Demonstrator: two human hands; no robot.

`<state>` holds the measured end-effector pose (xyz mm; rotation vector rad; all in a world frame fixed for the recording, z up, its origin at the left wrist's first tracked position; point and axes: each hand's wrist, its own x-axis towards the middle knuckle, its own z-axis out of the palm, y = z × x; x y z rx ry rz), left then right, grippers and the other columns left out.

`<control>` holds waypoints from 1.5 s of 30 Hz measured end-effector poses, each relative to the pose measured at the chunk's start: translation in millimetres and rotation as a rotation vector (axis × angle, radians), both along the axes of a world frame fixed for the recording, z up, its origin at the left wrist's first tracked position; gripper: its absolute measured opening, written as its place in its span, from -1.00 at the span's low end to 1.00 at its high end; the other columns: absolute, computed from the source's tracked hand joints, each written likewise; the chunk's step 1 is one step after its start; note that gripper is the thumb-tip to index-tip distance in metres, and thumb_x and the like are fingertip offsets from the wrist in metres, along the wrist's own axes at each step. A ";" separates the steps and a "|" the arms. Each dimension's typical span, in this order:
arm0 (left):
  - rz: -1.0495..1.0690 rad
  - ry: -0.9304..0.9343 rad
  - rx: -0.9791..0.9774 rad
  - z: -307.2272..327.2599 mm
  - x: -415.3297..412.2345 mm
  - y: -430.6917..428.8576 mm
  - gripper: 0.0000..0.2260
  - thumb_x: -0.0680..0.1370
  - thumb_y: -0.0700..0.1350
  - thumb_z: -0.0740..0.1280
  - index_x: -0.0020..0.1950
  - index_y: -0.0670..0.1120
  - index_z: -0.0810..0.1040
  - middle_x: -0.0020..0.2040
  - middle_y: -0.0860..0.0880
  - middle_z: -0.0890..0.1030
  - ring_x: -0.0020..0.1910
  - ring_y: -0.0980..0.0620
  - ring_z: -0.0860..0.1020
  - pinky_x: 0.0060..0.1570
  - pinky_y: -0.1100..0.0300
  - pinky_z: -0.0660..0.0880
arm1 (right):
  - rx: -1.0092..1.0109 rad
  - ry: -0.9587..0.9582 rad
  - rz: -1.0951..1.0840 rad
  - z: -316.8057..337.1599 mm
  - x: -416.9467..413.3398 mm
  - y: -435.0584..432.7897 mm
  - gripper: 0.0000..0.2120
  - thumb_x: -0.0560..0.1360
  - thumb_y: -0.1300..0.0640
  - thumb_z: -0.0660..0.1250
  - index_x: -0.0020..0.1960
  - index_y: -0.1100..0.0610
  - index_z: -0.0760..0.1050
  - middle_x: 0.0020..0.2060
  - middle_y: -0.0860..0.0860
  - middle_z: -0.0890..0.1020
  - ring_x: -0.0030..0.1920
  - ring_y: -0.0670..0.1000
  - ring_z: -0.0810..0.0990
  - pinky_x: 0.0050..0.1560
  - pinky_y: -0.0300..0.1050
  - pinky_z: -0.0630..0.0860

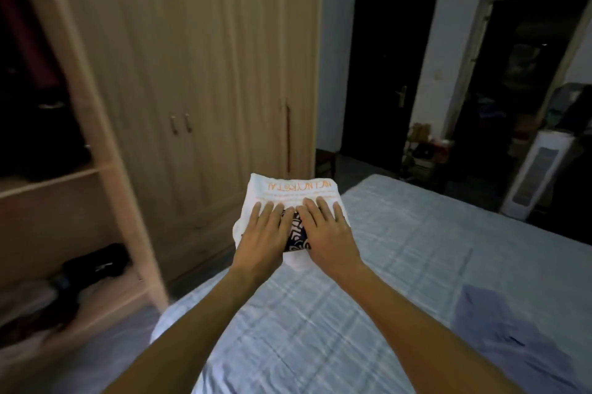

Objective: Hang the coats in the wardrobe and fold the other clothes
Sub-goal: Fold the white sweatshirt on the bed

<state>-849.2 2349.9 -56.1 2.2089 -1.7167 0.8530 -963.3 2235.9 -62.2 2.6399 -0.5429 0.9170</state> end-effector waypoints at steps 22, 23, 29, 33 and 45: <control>0.782 -0.014 -0.063 34.2 282.2 419.0 -0.31 0.23 -0.18 0.51 0.30 -0.18 0.32 0.18 -0.21 0.57 0.16 -0.23 0.55 0.11 -0.21 0.50 | -0.078 -0.039 0.861 45.0 400.6 365.4 -0.41 0.31 0.11 0.52 0.26 0.17 0.39 0.18 0.12 0.59 0.20 0.19 0.56 0.16 0.23 0.51; 0.778 -0.006 -0.057 32.8 300.2 430.7 -0.30 0.22 -0.16 0.52 0.30 -0.18 0.32 0.19 -0.21 0.57 0.17 -0.22 0.54 0.11 -0.21 0.49 | -0.076 -0.037 0.864 43.8 418.6 376.6 -0.43 0.31 0.10 0.52 0.25 0.17 0.41 0.17 0.12 0.59 0.20 0.19 0.56 0.15 0.22 0.51; 0.771 0.064 -0.036 24.2 404.6 472.5 -0.18 0.14 -0.01 0.58 0.32 -0.17 0.34 0.20 -0.18 0.55 0.21 -0.18 0.45 0.13 -0.17 0.48 | -0.050 0.004 0.877 43.5 518.2 417.2 -0.40 0.27 0.10 0.54 0.24 0.15 0.42 0.16 0.09 0.60 0.18 0.15 0.58 0.14 0.19 0.53; 0.782 0.085 -0.052 19.3 473.2 473.5 -0.23 0.17 -0.11 0.54 0.32 -0.17 0.33 0.20 -0.18 0.55 0.22 -0.16 0.39 0.12 -0.17 0.48 | -0.032 0.049 0.900 39.5 588.5 418.6 -0.30 0.21 0.10 0.58 0.26 0.13 0.34 0.16 0.07 0.61 0.18 0.13 0.58 0.13 0.16 0.54; 0.969 0.036 0.011 25.8 678.4 427.2 -0.30 0.19 -0.23 0.48 0.30 -0.19 0.33 0.16 -0.20 0.56 0.15 -0.24 0.54 0.08 -0.16 0.50 | -0.054 0.066 0.990 43.1 818.4 375.2 -0.36 0.16 0.13 0.61 0.20 0.15 0.54 0.14 0.08 0.62 0.16 0.14 0.60 0.10 0.16 0.56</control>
